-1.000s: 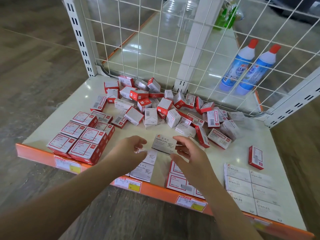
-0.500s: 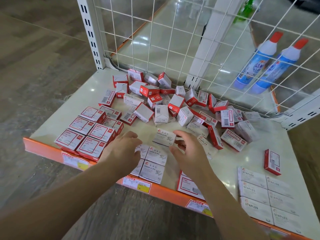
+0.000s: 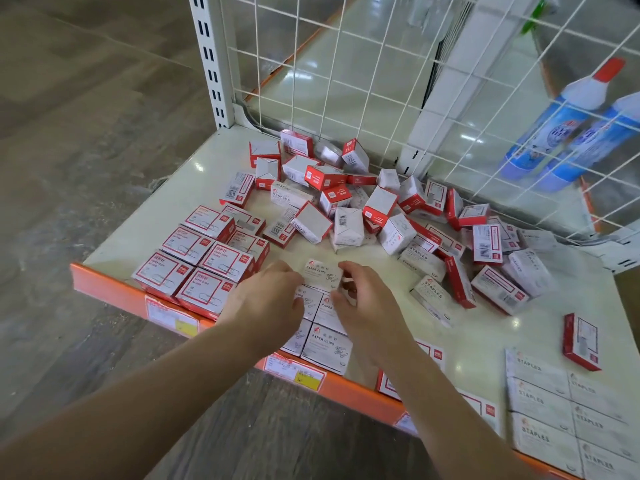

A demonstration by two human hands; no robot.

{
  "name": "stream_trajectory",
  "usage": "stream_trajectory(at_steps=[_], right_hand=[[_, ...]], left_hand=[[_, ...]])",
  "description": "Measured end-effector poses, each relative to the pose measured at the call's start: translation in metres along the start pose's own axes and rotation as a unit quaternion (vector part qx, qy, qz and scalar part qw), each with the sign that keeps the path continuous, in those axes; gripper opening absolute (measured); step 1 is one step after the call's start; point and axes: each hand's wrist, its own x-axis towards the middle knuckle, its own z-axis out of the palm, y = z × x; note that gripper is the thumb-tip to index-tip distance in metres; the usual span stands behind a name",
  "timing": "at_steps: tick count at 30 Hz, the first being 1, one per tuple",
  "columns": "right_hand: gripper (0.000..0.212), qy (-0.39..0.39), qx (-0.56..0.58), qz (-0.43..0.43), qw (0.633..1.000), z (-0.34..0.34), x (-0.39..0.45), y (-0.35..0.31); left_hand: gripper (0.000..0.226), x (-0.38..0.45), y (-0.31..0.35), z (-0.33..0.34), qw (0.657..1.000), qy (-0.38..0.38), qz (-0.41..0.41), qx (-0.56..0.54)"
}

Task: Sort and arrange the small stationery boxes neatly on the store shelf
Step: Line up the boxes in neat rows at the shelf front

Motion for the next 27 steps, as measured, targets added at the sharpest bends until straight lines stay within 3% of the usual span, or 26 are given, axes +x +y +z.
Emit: stream_trajectory(at_steps=[13, 27], right_hand=[[0.049, -0.082, -0.038, -0.002, 0.996, 0.000, 0.005, -0.007], [0.053, -0.108, -0.028, 0.015, 0.994, -0.005, 0.004, -0.011]], left_hand=[[0.036, 0.004, 0.000, 0.001, 0.999, 0.015, 0.007, -0.044], [0.037, 0.005, -0.001, 0.002, 0.995, 0.040, -0.022, -0.087]])
